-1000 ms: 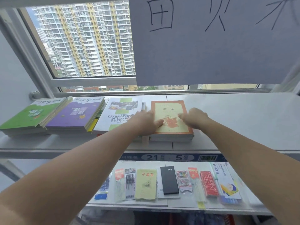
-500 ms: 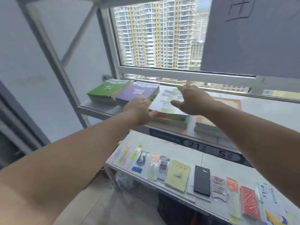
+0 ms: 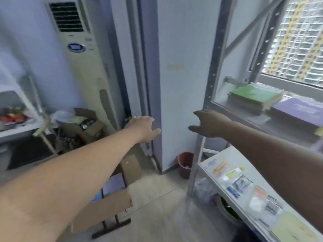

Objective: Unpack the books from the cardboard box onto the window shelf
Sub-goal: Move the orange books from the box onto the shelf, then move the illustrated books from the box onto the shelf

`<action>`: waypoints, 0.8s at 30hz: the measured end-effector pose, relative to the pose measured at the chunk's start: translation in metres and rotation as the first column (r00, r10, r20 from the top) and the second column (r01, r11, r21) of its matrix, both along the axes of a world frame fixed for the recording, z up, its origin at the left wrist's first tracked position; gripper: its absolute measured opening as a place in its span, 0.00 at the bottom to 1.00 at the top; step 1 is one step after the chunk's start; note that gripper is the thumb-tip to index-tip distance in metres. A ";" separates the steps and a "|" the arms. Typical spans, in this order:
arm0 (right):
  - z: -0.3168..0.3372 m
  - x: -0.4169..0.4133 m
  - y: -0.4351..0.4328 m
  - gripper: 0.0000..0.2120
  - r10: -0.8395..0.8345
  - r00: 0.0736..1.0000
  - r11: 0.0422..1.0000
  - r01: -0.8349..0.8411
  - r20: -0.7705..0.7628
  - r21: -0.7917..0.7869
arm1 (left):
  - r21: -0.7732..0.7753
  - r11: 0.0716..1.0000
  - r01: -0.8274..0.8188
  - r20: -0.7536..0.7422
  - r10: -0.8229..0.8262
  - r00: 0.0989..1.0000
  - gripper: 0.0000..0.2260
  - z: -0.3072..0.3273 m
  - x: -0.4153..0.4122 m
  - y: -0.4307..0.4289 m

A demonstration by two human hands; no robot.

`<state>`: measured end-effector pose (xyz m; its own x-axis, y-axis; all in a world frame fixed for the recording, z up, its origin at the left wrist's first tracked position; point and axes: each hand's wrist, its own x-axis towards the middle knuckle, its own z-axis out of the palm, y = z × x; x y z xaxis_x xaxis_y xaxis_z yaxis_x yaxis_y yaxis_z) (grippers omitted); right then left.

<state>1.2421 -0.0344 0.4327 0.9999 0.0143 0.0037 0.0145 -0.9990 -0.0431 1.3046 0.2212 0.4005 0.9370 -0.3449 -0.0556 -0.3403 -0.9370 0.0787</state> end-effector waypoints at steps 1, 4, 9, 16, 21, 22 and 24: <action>-0.010 0.017 0.028 0.35 0.019 0.999 1.000 -0.019 -0.029 0.008 | 0.004 0.999 -0.046 -0.009 0.046 0.999 0.34 -0.007 0.008 0.036; -0.041 0.061 0.104 0.37 0.085 0.990 0.995 -0.078 -0.109 0.068 | 0.018 0.983 -0.182 -0.062 0.183 0.981 0.32 -0.029 0.026 0.138; -0.103 0.123 0.211 0.35 0.167 0.941 0.982 -0.132 -0.293 0.137 | -0.002 0.908 -0.419 -0.209 0.410 0.888 0.33 -0.081 0.037 0.278; -0.206 0.186 0.317 0.33 0.277 0.799 0.960 -0.200 -0.534 0.198 | 0.020 0.755 -0.656 -0.462 0.589 0.663 0.29 -0.180 0.030 0.389; -0.288 0.236 0.356 0.29 0.308 0.702 0.948 -0.171 -0.642 0.267 | 0.045 0.674 -0.737 -0.580 0.619 0.530 0.32 -0.249 0.066 0.426; -0.307 0.248 0.361 0.26 0.317 0.683 0.942 -0.147 -0.659 0.301 | 0.040 0.657 -0.753 -0.613 0.611 0.501 0.29 -0.262 0.076 0.428; -0.345 0.271 0.368 0.17 0.303 0.644 0.932 -0.048 -0.702 0.359 | 0.028 0.609 -0.793 -0.671 0.599 0.436 0.13 -0.288 0.096 0.426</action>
